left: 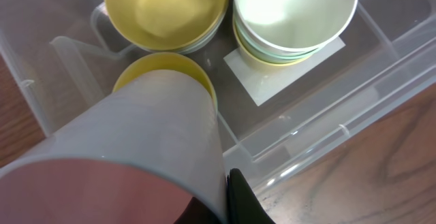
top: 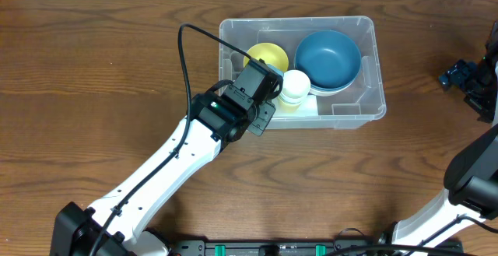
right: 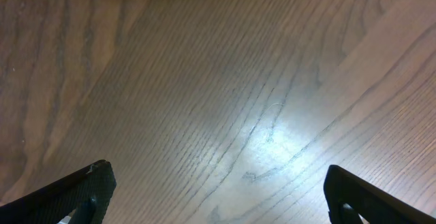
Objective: Pack container
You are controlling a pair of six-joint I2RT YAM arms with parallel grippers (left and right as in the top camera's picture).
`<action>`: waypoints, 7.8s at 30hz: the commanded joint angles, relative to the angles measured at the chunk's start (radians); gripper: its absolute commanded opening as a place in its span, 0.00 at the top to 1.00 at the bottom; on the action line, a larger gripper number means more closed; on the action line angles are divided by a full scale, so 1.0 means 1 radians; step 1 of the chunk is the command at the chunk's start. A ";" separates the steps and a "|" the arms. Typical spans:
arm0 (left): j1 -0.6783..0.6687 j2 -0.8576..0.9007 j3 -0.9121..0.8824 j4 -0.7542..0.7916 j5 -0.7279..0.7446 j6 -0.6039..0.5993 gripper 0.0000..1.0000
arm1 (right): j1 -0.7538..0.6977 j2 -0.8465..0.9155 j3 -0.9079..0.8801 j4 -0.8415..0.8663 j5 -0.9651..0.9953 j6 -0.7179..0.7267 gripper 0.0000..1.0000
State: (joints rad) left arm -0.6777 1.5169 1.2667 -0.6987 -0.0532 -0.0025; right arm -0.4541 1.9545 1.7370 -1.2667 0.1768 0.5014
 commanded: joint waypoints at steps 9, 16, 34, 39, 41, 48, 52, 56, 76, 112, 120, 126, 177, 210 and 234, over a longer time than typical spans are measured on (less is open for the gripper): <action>0.062 -0.003 0.330 -0.216 -0.049 0.006 0.94 | 0.001 -0.005 -0.004 -0.001 0.014 0.018 0.01; 0.115 0.000 0.518 -0.291 -0.049 0.007 0.94 | 0.001 -0.005 -0.004 -0.001 0.014 0.018 0.01; 0.114 0.234 0.518 -0.437 0.027 0.029 0.94 | 0.001 -0.005 -0.004 -0.001 0.014 0.018 0.01; 0.089 0.237 0.518 -0.437 0.033 0.036 0.94 | 0.001 -0.005 -0.004 -0.001 0.014 0.018 0.01; 0.076 0.246 0.518 -0.437 0.047 0.044 0.94 | 0.001 -0.005 -0.004 -0.001 0.014 0.018 0.01; 0.064 0.291 0.518 -0.441 0.045 0.047 0.94 | 0.001 -0.005 -0.004 -0.001 0.014 0.018 0.01; 0.065 0.293 0.518 -0.444 0.045 0.047 0.94 | 0.001 -0.005 -0.004 -0.001 0.014 0.018 0.01; 0.065 0.294 0.516 -0.457 0.046 0.047 0.94 | 0.001 -0.005 -0.004 -0.001 0.014 0.018 0.01; 0.063 0.294 0.476 -0.417 0.072 0.043 0.94 | 0.001 -0.005 -0.004 -0.001 0.014 0.018 0.01; 0.136 -0.021 0.636 -0.644 -0.049 -0.029 0.10 | 0.001 -0.005 -0.004 -0.001 0.014 0.018 0.01; 0.136 -0.342 0.636 -0.745 -0.048 -0.029 0.02 | 0.001 -0.005 -0.004 -0.001 0.014 0.018 0.01; 0.136 -0.542 0.636 -0.793 -0.048 -0.029 0.02 | 0.001 -0.005 -0.004 -0.001 0.014 0.018 0.01; 0.606 -1.491 -1.176 0.686 0.177 -0.053 0.02 | 0.001 -0.005 -0.004 -0.001 0.014 0.018 0.01; 0.612 -1.513 -1.263 0.636 0.170 0.043 0.02 | 0.001 -0.005 -0.004 -0.001 0.014 0.018 0.01; 0.612 -1.513 -1.263 0.636 0.170 0.043 0.02 | 0.282 -0.204 -0.004 -0.001 0.014 0.018 0.01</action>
State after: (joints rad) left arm -0.0727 0.0101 0.0231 -0.0299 0.1047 0.0277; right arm -0.2504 1.8500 1.7283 -1.2655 0.1802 0.5014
